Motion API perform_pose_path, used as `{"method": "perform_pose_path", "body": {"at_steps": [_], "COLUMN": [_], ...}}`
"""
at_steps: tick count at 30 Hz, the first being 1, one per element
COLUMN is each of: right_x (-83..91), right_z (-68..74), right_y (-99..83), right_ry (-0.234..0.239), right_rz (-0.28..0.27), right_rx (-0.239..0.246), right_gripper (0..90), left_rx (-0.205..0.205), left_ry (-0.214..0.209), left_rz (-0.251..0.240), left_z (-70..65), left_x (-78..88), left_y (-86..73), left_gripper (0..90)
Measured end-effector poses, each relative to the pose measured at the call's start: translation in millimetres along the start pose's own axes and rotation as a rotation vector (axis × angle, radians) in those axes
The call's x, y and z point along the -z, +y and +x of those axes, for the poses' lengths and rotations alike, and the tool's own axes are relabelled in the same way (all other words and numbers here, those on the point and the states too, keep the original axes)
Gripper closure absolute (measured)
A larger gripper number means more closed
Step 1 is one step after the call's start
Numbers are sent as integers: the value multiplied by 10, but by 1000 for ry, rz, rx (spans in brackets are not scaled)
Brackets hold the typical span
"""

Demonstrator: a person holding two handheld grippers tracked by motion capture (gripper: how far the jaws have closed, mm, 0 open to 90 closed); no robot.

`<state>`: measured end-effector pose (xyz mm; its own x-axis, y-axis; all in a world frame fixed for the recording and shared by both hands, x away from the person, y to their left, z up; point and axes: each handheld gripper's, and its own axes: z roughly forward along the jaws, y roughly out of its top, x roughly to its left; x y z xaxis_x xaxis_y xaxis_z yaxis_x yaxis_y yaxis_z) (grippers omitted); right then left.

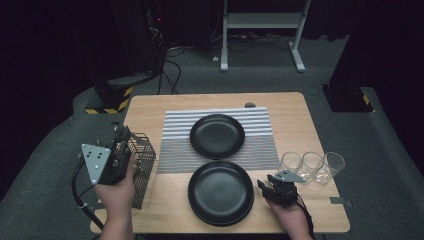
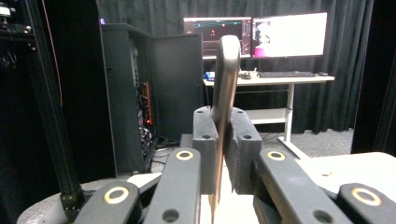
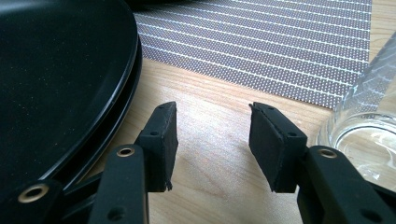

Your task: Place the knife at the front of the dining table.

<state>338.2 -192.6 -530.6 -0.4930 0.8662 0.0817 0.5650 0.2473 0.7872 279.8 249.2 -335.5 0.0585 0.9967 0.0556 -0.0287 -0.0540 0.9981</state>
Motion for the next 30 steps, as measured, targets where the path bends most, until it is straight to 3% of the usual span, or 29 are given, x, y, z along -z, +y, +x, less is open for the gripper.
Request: {"method": "perform_pose_path", "body": {"at_steps": [30], "right_x": [-3], "right_z": [1], "right_y": [1], "right_ry": [5], "right_rz": [2], "right_rx": [5], "right_gripper": [516], "left_rx": [27], "left_ry": [-57], "left_rz": [64], "left_z": [-251], "left_x": [-255], "left_y": [-176], "left_gripper": [831]}}
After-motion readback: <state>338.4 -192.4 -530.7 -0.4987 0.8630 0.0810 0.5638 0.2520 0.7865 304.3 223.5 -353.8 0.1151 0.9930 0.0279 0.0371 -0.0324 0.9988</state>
